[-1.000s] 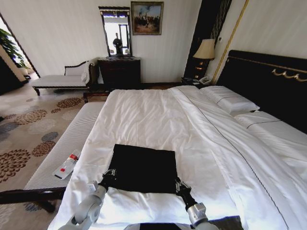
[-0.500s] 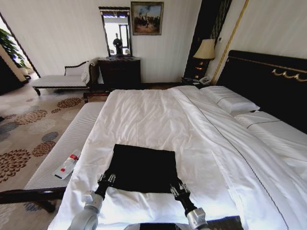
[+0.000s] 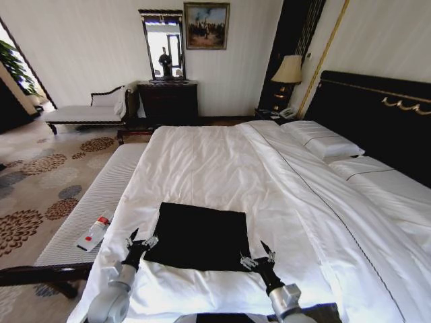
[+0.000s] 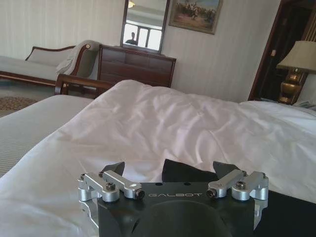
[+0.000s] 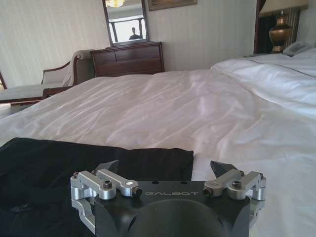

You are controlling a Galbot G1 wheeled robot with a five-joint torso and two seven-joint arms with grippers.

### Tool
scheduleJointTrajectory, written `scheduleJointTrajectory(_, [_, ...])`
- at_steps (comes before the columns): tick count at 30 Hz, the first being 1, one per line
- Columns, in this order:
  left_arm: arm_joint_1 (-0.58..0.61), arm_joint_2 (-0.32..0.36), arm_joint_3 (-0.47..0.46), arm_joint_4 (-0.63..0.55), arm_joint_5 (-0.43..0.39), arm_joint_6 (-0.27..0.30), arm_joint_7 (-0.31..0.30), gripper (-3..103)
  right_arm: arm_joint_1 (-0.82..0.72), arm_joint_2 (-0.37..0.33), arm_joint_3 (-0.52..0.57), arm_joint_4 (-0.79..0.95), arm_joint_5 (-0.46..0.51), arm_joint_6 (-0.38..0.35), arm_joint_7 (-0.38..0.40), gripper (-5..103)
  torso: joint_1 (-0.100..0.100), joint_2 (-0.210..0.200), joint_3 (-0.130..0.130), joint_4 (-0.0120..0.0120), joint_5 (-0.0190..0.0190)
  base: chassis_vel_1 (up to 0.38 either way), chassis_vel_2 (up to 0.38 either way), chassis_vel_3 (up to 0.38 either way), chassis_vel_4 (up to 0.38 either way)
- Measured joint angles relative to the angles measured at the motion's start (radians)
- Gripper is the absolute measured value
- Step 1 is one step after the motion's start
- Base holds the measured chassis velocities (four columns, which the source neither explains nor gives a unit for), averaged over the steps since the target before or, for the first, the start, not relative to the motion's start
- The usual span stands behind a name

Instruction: Fold the clothes on the bed.

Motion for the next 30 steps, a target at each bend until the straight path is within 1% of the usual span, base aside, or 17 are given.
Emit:
scheduleJointTrajectory(1, [-0.04,0.01,0.014,0.019,-0.021,0.02,-0.012,100,0.039,-0.025,0.007,0.0,0.069,-0.044,0.01,100,0.0,0.0,0.0,0.0002,0.0002,0.0,0.0,0.0,0.0])
scheduleJointTrajectory(2, [-0.04,0.01,0.014,0.019,-0.021,0.02,-0.012,100,0.039,-0.025,0.007,0.0,0.069,-0.044,0.01,100,0.0,0.0,0.0,0.0002,0.0002,0.0,0.0,0.0,0.0])
scheduleJointTrajectory(3, [-0.059,0.015,0.021,0.029,-0.032,0.029,-0.018,100,0.061,-0.038,0.009,0.0,0.103,-0.065,0.016,100,0.0,0.0,0.0,0.0001,0.0,0.0,0.0,0.0,0.0])
scheduleJointTrajectory(5, [-0.142,0.04,0.059,0.071,-0.079,0.066,-0.036,100,0.161,-0.087,0.014,-0.023,0.233,-0.13,0.032,100,0.0,0.0,0.0,0.0,0.0002,0.0,0.0,0.0,0.0])
scheduleJointTrajectory(7, [-0.205,0.058,0.089,0.106,-0.105,0.095,-0.044,100,0.241,-0.121,0.01,-0.063,0.334,-0.166,0.043,100,0.0,0.0,0.0,0.0003,0.0002,0.0,0.0,0.0,0.0])
scheduleJointTrajectory(8, [-0.205,0.058,0.089,0.106,-0.105,0.095,-0.044,100,0.241,-0.121,0.01,-0.063,0.334,-0.166,0.043,100,0.0,0.0,0.0,0.0003,0.0002,0.0,0.0,0.0,0.0])
scheduleJointTrajectory(10, [-0.285,0.07,0.121,0.157,-0.123,0.119,-0.041,102,0.307,-0.143,-0.002,-0.112,0.402,-0.187,0.052,100,0.0,0.0,0.0,0.0004,0.0002,0.0,0.0,0.0,0.0])
scheduleJointTrajectory(12, [-0.355,0.069,0.146,0.208,-0.153,0.14,-0.034,100,0.341,-0.15,-0.012,-0.143,0.418,-0.193,0.056,100,0.0,0.0,0.0,0.0002,0.0001,0.0,0.0,0.0,0.0])
scheduleJointTrajectory(14, [-0.384,0.066,0.157,0.233,-0.167,0.149,-0.031,100,0.351,-0.15,-0.018,-0.152,0.42,-0.195,0.058,100,0.0,0.0,0.0,0.0,0.0003,0.0,0.0,0.0,0.0])
scheduleJointTrajectory(17, [-0.472,0.058,0.191,0.321,-0.196,0.169,-0.003,97,0.363,-0.142,-0.035,-0.168,0.41,-0.197,0.063,100,0.0,0.0,0.0,-0.0001,0.0003,0.0,0.0,0.0,0.0])
scheduleJointTrajectory(18, [-0.472,0.058,0.191,0.321,-0.196,0.169,-0.003,97,0.363,-0.142,-0.035,-0.168,0.41,-0.197,0.063,100,0.0,0.0,0.0,-0.0001,0.0003,0.0,0.0,0.0,0.0])
scheduleJointTrajectory(20, [-0.538,0.048,0.224,0.395,-0.224,0.182,0.015,94,0.364,-0.134,-0.042,-0.175,0.399,-0.197,0.066,100,0.0,0.0,0.0,0.0,-0.0001,0.0,0.0,0.0,0.0])
scheduleJointTrajectory(22, [-0.556,0.045,0.235,0.413,-0.233,0.185,0.018,94,0.364,-0.133,-0.043,-0.176,0.397,-0.197,0.067,100,0.0,0.0,0.0,0.0,0.0,0.0,0.0,0.0,0.0])
scheduleJointTrajectory(24, [-0.586,0.038,0.257,0.448,-0.244,0.192,0.021,91,0.364,-0.132,-0.043,-0.177,0.396,-0.198,0.068,100,0.0,0.0,0.0,0.0,0.0,0.0,0.0,0.0,0.0])
scheduleJointTrajectory(25, [-0.604,0.036,0.28,0.469,-0.247,0.199,0.027,89,0.364,-0.132,-0.042,-0.177,0.396,-0.198,0.069,100,0.0,0.0,0.0,-0.0001,0.0002,0.0,0.0,0.0,0.0])
scheduleJointTrajectory(27, [-0.612,0.035,0.292,0.48,-0.243,0.2,0.031,89,0.364,-0.132,-0.041,-0.177,0.396,-0.198,0.069,100,0.0,0.0,0.0,0.0,0.0003,0.0,0.0,0.0,0.0])
scheduleJointTrajectory(30, [-0.644,0.02,0.335,0.532,-0.207,0.195,0.052,80,0.363,-0.132,-0.034,-0.17,0.397,-0.198,0.074,100,0.0,0.0,0.0,0.0001,0.0,0.0,0.0,0.0,0.0])
